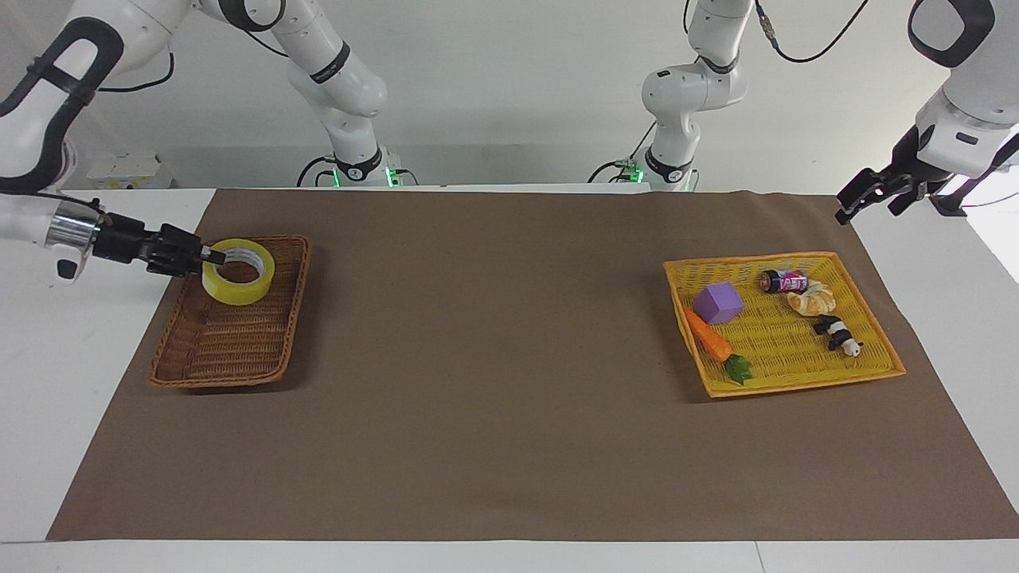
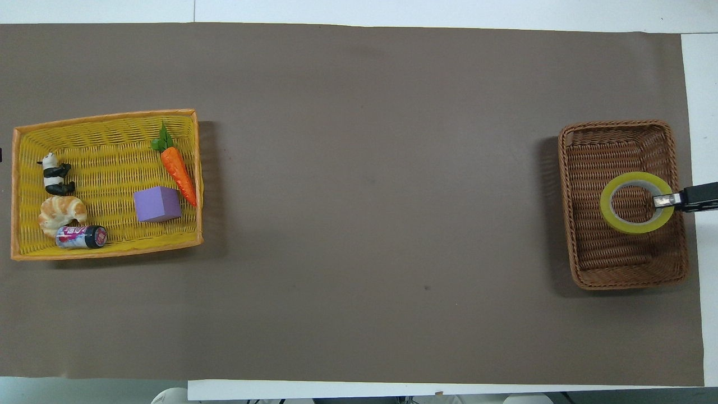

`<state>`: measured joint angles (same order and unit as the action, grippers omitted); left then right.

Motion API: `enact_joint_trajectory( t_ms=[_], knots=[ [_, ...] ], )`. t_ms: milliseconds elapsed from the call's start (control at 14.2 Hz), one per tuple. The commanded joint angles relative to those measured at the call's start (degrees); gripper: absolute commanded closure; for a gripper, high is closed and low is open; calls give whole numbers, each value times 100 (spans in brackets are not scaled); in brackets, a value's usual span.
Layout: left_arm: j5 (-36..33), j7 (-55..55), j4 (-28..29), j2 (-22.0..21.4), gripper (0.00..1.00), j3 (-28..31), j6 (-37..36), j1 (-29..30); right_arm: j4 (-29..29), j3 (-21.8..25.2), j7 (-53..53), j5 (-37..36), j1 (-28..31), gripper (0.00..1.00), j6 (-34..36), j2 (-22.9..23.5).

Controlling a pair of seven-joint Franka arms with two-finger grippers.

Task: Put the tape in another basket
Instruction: 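Carry the tape with the right gripper into the wicker basket, then lower the tape into the basket and open the right gripper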

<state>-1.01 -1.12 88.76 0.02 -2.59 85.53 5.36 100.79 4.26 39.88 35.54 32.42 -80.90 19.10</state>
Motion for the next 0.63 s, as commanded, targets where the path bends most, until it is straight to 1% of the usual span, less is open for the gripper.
enact_joint_trajectory(
  t_ms=[0, 141, 211, 351, 422, 492, 562],
  knots=[
    [-22, 77, 81, -117, 0, -5, -27, -71, 405, -109, 273, -223, 81, 100, -364, -117],
    [284, 69, -33, -90, 0, -5, -132, -71, 643, -109, 493, -311, 72, 100, -715, -135],
    [329, 68, -69, -90, 0, -5, -229, -71, 713, -109, 590, -320, 81, 100, -821, -83],
    [330, 68, -226, -29, 0, -31, -282, -97, 740, -109, 696, -329, 72, 100, -884, -21],
    [330, 68, -279, -20, 0, -31, -404, -123, 732, -109, 696, -320, 72, 98, -875, -21],
    [321, 68, -315, -11, 0, -40, -553, -132, 732, -109, 696, -320, 72, 78, -875, -21],
    [303, 60, -324, -11, 0, -49, -624, -141, 740, -109, 696, -320, 63, 8, -884, -29]
  ],
)
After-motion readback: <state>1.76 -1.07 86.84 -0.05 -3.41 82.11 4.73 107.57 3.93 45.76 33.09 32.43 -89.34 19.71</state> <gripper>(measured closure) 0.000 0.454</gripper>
